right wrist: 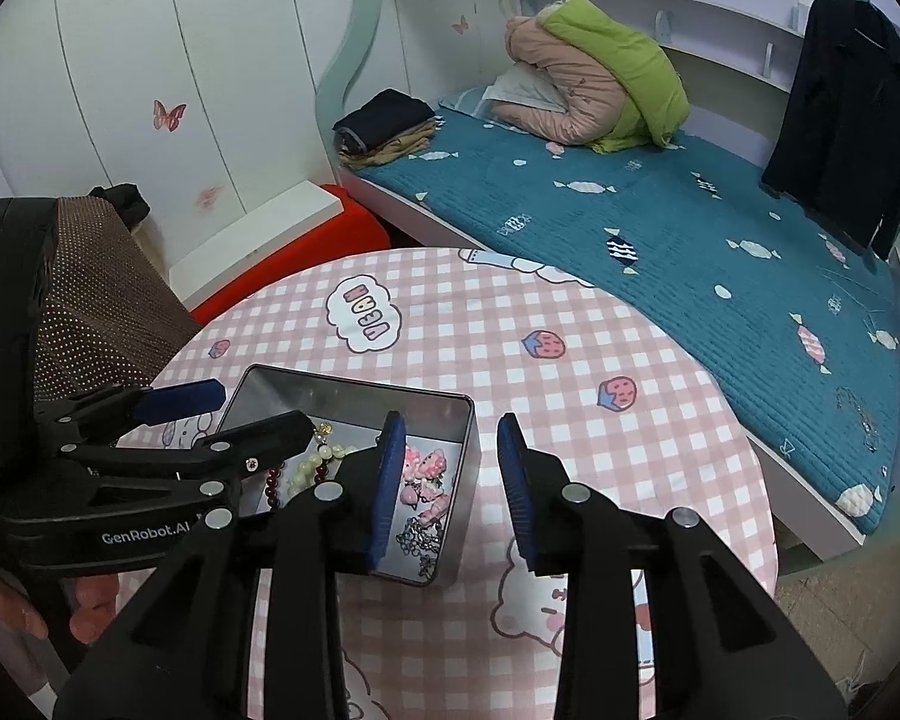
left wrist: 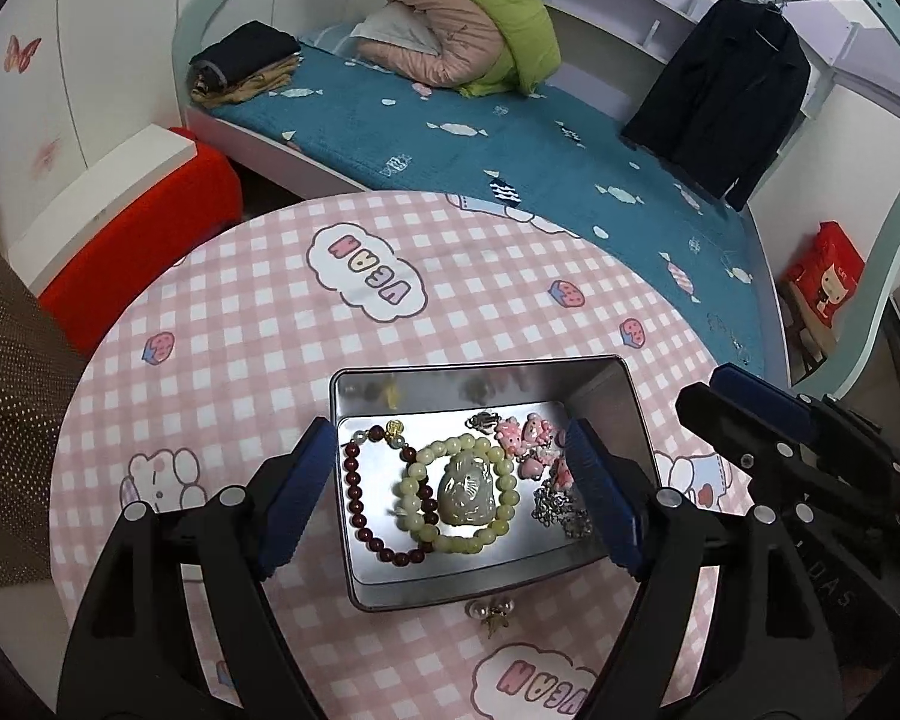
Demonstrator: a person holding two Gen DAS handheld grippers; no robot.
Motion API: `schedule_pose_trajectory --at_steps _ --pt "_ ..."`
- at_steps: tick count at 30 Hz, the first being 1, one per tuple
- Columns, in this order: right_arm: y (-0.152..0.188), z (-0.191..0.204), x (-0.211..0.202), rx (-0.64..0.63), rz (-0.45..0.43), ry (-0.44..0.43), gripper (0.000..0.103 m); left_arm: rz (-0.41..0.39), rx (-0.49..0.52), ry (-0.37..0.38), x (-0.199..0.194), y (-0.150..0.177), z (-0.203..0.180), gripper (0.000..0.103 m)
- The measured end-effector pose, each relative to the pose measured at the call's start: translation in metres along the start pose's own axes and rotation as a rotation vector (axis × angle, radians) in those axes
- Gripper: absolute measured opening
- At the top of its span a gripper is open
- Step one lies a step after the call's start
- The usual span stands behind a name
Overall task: Organize jewelry
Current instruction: 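Lift both open tools away from the tin box, then close the right tool on the pearl stud earrings beside the box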
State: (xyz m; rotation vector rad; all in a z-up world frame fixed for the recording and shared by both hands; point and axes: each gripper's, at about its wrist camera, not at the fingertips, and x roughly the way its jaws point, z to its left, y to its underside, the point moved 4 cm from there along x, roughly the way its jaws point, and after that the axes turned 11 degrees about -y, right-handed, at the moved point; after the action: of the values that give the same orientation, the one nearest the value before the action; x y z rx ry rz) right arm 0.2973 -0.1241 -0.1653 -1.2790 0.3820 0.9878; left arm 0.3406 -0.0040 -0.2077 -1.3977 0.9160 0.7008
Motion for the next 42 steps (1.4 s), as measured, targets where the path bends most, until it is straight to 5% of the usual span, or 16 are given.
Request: schedule_pose_trajectory --at_steps 15,25,38,42 --pt "0.019 -0.004 -0.013 0.052 -0.005 0.049 0.048 -0.031 0.018 -0.039 -0.02 0.012 0.003 0.083" --pt "0.055 -0.005 -0.015 0.099 0.046 0.09 0.06 -0.01 0.037 -0.095 -0.036 0.052 0.031 0.089" --pt "0.099 0.033 0.01 0.027 0.131 -0.012 0.058 0.095 0.018 -0.096 -0.03 0.098 0.061 0.089" --pt "0.106 0.055 0.024 -0.045 0.158 -0.07 0.036 0.121 0.013 -0.084 -0.026 0.11 0.065 0.089"
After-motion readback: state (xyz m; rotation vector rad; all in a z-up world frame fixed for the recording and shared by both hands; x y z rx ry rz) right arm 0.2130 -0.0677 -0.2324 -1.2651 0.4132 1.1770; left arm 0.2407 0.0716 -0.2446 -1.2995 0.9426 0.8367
